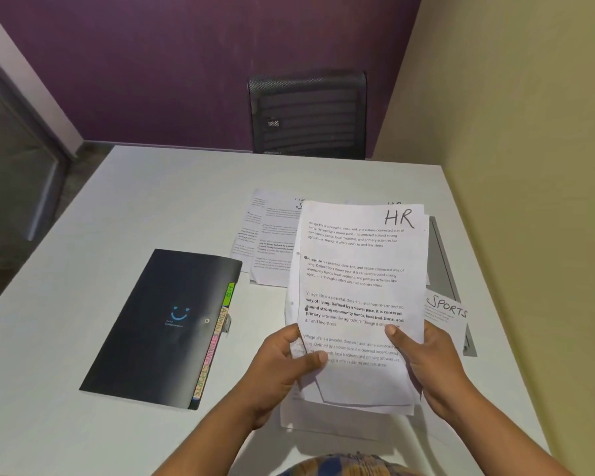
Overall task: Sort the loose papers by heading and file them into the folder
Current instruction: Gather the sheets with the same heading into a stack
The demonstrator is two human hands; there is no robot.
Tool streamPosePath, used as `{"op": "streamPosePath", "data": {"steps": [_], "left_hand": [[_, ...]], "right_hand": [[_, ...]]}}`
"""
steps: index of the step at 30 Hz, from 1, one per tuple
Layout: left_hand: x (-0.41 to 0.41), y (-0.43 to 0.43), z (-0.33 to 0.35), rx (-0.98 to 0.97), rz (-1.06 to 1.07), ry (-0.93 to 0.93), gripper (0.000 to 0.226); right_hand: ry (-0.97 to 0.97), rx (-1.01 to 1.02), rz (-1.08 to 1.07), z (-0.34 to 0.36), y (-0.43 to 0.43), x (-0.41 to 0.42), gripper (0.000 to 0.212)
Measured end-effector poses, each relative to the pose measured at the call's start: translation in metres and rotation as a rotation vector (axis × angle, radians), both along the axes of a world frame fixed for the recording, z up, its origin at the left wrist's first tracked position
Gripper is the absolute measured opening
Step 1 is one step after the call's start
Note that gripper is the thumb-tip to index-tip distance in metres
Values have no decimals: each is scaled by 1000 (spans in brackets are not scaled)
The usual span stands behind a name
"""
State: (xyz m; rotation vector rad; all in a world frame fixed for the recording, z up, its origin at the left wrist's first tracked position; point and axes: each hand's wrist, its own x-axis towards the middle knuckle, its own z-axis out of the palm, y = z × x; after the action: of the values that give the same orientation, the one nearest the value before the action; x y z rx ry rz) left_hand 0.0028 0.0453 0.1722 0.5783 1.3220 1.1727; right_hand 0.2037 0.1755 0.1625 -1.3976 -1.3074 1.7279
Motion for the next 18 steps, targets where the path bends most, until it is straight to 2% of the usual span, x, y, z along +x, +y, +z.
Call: {"op": "streamPosePath", "data": {"steps": [2,7,8,10,12,15,17,18], "left_hand": [[3,1,2,0,17,-12,37],[8,4,-1,-49,111,80,18],[8,4,-2,-59,124,130,22],[7,2,-7,-86,150,258,44],[7,1,-9,-117,177,334,47],[7,-1,-7,-129,144,393,37],[8,-2,-6,-119,147,358,25],[9,-3,-5,-109,157,319,27]], "right_hand": [[-12,9,-5,0,0,2,24],[-57,52,-23,3,-1,7,19],[-63,64,-28,4,-2,8,19],[-76,86,-36,4,-2,10,19],[-90,101,-53,4,-1,13,18],[-108,94,-77,2,0,15,16],[-101,86,-93,1,0,17,15],[-94,82,-99,2,0,17,15]]}}
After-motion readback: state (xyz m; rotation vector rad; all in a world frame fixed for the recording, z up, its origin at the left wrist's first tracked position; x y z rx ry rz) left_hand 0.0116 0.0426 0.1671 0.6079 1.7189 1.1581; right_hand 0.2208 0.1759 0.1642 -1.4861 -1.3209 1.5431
